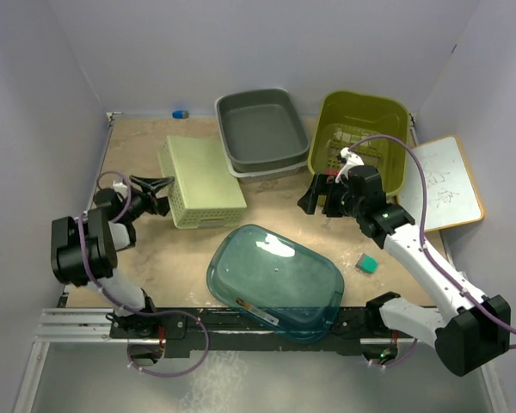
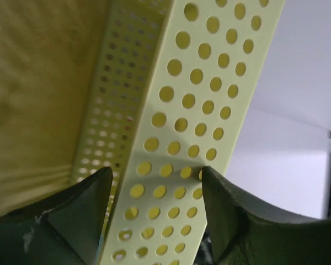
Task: Turn the large container upside down
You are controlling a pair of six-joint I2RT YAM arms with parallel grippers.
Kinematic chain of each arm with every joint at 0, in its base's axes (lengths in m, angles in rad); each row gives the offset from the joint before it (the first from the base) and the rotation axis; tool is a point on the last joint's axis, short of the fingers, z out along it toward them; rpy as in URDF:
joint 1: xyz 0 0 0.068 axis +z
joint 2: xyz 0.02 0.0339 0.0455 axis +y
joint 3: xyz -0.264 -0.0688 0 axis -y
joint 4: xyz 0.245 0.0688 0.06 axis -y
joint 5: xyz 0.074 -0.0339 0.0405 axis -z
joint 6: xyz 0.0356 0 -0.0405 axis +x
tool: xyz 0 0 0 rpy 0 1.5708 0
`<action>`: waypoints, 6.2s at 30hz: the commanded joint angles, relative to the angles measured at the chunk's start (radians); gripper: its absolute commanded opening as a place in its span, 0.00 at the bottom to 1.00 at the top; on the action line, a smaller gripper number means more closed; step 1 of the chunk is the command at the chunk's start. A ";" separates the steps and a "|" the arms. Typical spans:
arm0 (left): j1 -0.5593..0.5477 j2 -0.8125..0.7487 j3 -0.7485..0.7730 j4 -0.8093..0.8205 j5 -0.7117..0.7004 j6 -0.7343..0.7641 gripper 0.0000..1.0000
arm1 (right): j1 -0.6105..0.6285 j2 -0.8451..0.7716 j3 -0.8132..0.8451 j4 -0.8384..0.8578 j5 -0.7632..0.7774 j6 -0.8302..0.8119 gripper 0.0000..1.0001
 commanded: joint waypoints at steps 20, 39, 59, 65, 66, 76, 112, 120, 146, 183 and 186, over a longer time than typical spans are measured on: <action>-0.300 -0.533 0.719 -1.856 -1.259 1.161 0.83 | -0.003 0.021 0.009 0.051 -0.050 0.004 0.97; -1.073 0.042 1.007 -1.885 -1.727 1.031 0.80 | -0.003 -0.016 0.011 0.009 -0.006 0.009 1.00; -0.564 0.135 0.968 -1.757 -1.588 1.255 0.56 | -0.003 0.027 0.045 0.000 -0.035 -0.015 1.00; -0.504 0.191 1.021 -1.745 -1.530 1.283 0.56 | -0.003 0.019 0.076 -0.013 -0.023 -0.018 1.00; -0.504 0.188 1.021 -1.735 -1.530 1.286 0.56 | -0.003 0.018 0.077 -0.015 -0.020 -0.018 1.00; -0.448 0.221 1.126 -1.771 -1.514 1.330 0.56 | -0.003 0.014 0.072 -0.015 -0.034 -0.006 1.00; -1.125 -0.550 0.648 -1.980 -1.047 0.949 0.71 | -0.003 -0.226 -0.202 -0.488 -0.010 0.136 1.00; -1.124 -0.524 0.732 -2.084 -1.282 0.880 0.75 | 0.027 -0.190 -0.255 -0.218 -0.579 0.047 1.00; -1.118 -0.466 0.792 -2.071 -1.370 0.883 0.76 | 0.295 -0.289 -0.417 -0.012 -0.618 0.102 1.00; -0.283 -0.142 0.704 -1.496 -1.035 1.086 0.74 | 0.402 -0.161 -0.220 0.039 0.026 -0.044 1.00; -0.283 -0.091 0.738 -1.446 -0.989 1.104 0.73 | 0.402 -0.157 -0.210 0.031 0.020 -0.036 1.00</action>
